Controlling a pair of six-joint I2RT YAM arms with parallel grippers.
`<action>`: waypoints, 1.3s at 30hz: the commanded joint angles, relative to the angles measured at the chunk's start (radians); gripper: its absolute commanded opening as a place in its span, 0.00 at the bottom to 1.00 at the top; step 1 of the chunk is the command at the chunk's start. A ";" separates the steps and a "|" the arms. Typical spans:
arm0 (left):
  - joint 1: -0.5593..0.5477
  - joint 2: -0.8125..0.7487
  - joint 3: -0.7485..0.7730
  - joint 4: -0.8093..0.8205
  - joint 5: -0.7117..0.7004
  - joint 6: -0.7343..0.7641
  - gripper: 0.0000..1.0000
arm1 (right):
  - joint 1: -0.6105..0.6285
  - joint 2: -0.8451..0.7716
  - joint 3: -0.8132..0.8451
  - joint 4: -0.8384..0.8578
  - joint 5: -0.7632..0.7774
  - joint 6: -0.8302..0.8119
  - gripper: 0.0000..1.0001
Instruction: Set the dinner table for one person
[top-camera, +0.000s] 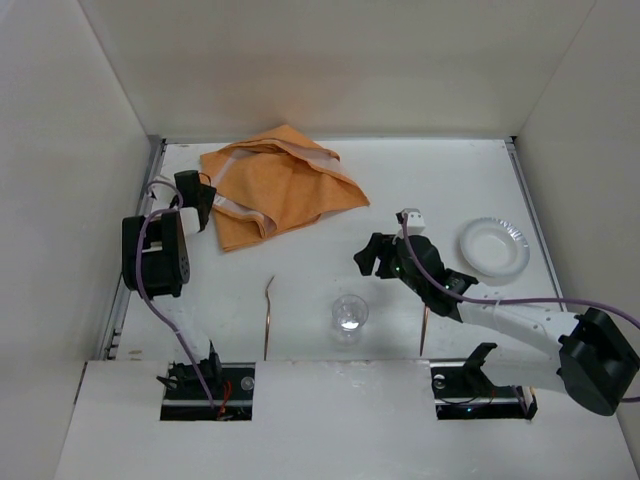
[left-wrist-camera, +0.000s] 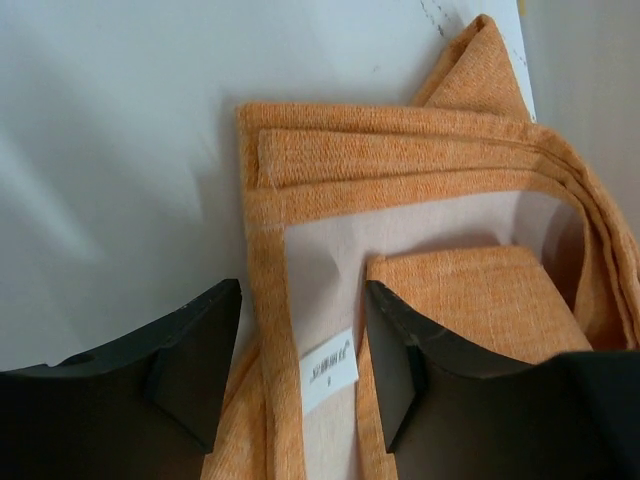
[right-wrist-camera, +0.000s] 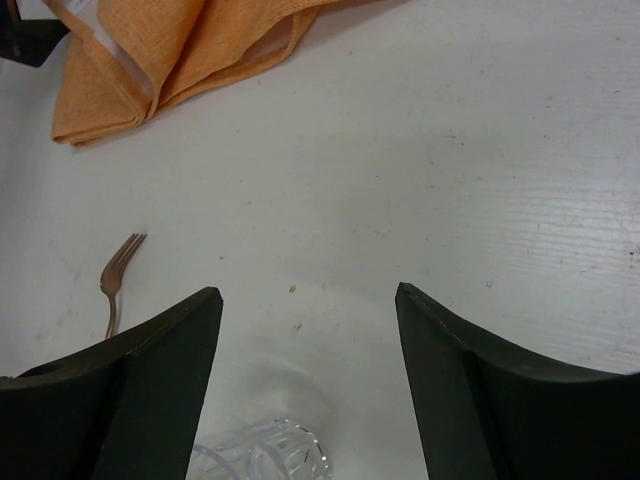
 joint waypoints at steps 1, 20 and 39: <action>0.011 0.032 0.057 0.029 -0.013 0.018 0.47 | 0.010 -0.021 0.028 0.040 -0.002 -0.005 0.76; -0.305 -0.144 0.285 0.079 0.035 0.394 0.06 | 0.011 -0.039 0.044 0.045 0.031 0.035 0.75; -0.764 -0.043 0.415 0.106 0.312 0.614 0.57 | -0.076 -0.222 -0.079 -0.009 0.231 0.207 0.78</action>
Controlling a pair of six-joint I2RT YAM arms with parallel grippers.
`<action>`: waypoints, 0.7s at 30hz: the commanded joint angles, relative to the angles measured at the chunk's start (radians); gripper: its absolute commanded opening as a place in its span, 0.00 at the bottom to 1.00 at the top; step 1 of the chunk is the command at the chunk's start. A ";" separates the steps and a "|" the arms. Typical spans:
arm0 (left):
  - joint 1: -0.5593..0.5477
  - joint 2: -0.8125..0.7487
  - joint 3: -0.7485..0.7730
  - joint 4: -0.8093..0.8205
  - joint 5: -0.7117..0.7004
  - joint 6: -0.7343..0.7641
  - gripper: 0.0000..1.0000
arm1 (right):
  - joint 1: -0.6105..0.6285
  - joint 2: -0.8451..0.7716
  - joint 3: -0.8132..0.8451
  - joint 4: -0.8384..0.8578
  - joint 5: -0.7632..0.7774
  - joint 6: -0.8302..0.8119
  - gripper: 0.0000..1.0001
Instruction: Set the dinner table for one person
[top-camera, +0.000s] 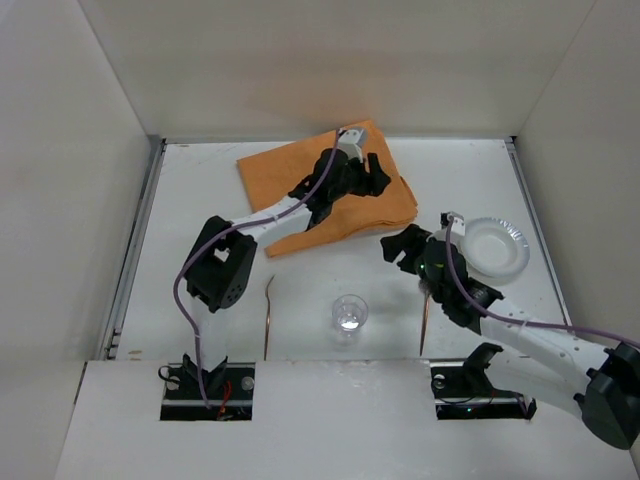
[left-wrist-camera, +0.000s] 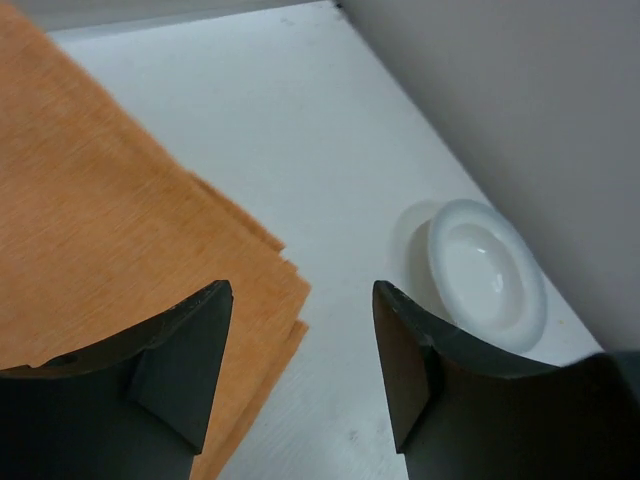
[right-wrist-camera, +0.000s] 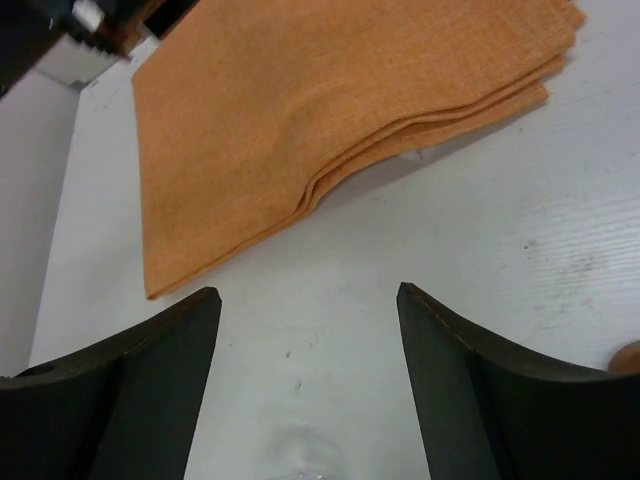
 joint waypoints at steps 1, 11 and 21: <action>0.050 -0.179 -0.116 0.041 -0.171 -0.007 0.57 | -0.041 0.007 0.012 0.021 0.025 0.024 0.76; 0.146 -0.427 -0.507 -0.120 -0.788 -0.130 0.60 | -0.254 0.367 0.299 0.084 -0.105 0.018 0.41; 0.298 -0.460 -0.668 -0.315 -0.686 -0.330 0.60 | -0.465 0.689 0.488 -0.026 -0.251 0.072 0.75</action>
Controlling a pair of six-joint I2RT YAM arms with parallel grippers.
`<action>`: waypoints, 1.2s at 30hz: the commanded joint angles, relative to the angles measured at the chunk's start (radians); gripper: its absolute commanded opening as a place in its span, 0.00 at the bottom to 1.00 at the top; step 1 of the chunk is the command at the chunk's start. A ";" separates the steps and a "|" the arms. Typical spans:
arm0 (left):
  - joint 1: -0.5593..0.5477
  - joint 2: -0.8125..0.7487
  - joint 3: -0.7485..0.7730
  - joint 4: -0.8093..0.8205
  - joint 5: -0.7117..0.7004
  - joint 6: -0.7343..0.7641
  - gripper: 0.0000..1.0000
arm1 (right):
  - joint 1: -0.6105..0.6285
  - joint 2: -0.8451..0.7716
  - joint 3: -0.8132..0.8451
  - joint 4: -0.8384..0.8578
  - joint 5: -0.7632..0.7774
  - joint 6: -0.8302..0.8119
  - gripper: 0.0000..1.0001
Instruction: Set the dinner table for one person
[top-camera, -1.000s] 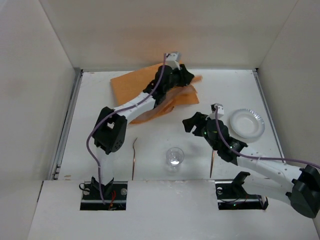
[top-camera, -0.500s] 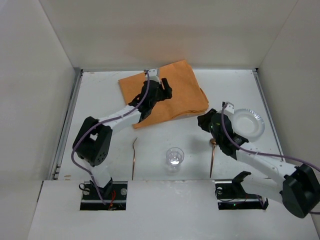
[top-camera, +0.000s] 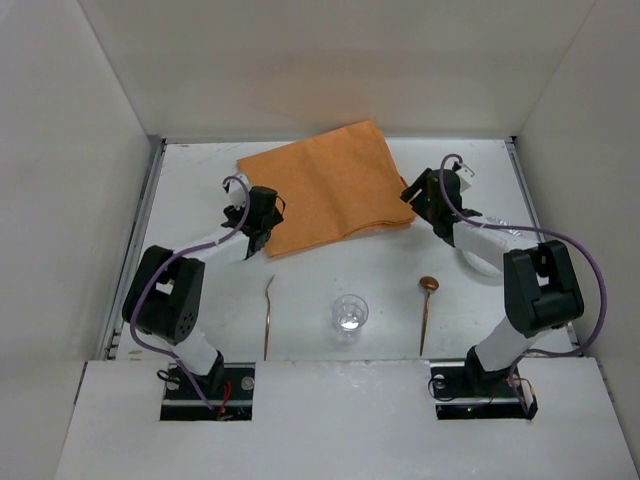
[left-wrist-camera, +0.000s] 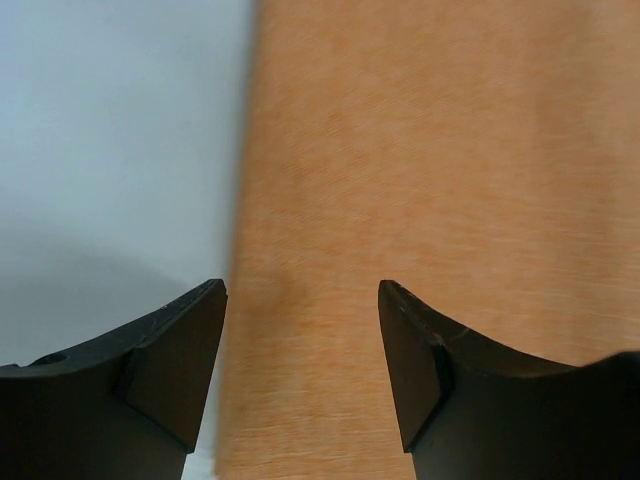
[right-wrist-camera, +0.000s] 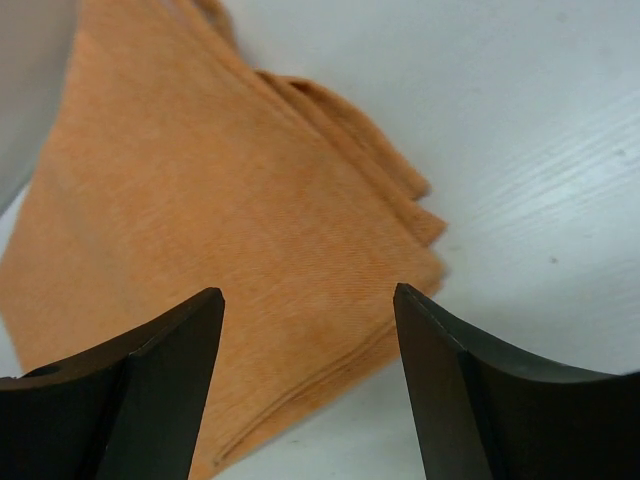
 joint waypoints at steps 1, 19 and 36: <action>0.036 -0.051 -0.058 -0.055 0.017 -0.086 0.60 | -0.018 0.022 0.008 -0.045 -0.061 0.054 0.74; 0.087 0.061 -0.086 0.033 0.117 -0.155 0.42 | -0.047 0.200 0.134 -0.227 -0.136 0.161 0.52; 0.156 0.127 -0.055 0.071 0.111 -0.192 0.07 | -0.067 0.190 0.136 -0.284 -0.179 0.174 0.01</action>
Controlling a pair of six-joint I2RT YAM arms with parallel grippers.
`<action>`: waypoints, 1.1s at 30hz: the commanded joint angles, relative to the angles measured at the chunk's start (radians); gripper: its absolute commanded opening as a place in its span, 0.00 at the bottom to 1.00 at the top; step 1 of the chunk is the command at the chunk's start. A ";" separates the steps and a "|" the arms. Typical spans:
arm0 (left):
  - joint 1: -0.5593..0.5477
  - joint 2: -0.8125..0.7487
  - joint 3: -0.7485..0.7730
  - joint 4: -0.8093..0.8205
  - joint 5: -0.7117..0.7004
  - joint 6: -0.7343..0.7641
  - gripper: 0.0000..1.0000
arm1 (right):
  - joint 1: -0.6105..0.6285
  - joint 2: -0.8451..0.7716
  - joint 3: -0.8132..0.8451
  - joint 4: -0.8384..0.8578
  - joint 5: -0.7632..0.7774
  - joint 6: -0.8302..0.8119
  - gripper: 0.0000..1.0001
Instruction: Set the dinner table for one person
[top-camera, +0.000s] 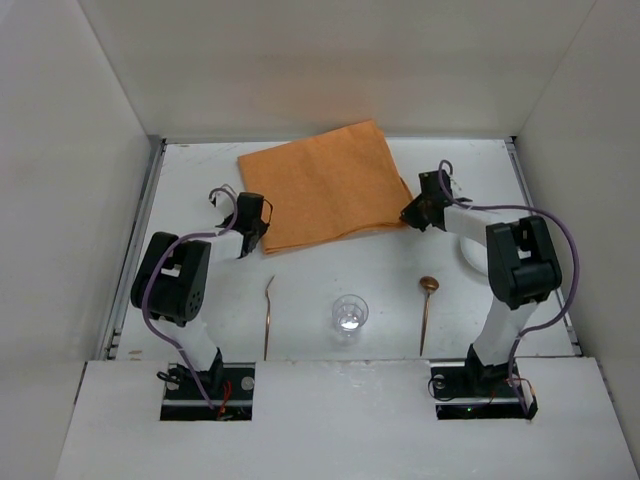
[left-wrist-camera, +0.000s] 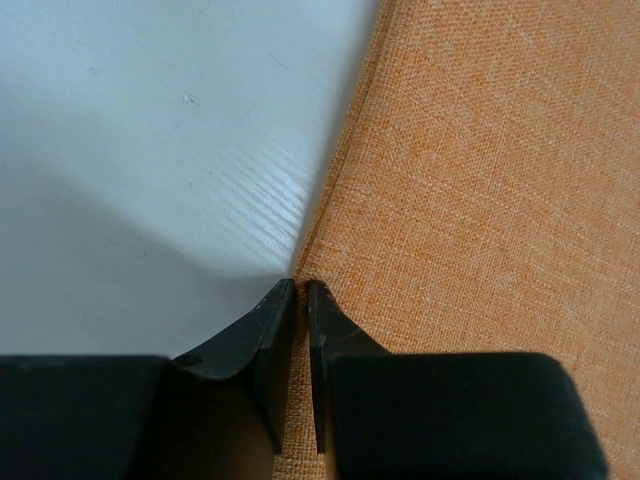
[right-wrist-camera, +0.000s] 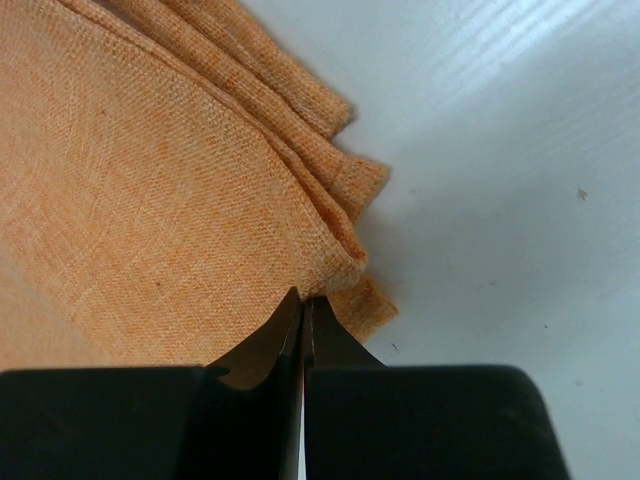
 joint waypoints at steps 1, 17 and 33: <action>0.027 0.001 0.022 0.000 -0.021 -0.006 0.07 | -0.007 -0.098 -0.100 0.042 0.006 0.004 0.01; 0.037 -0.126 -0.084 -0.017 -0.098 0.005 0.26 | 0.143 -0.557 -0.472 0.130 0.150 -0.068 0.56; -0.071 -0.044 0.270 -0.002 0.043 0.025 0.44 | 0.042 0.095 0.373 0.032 0.142 -0.423 0.76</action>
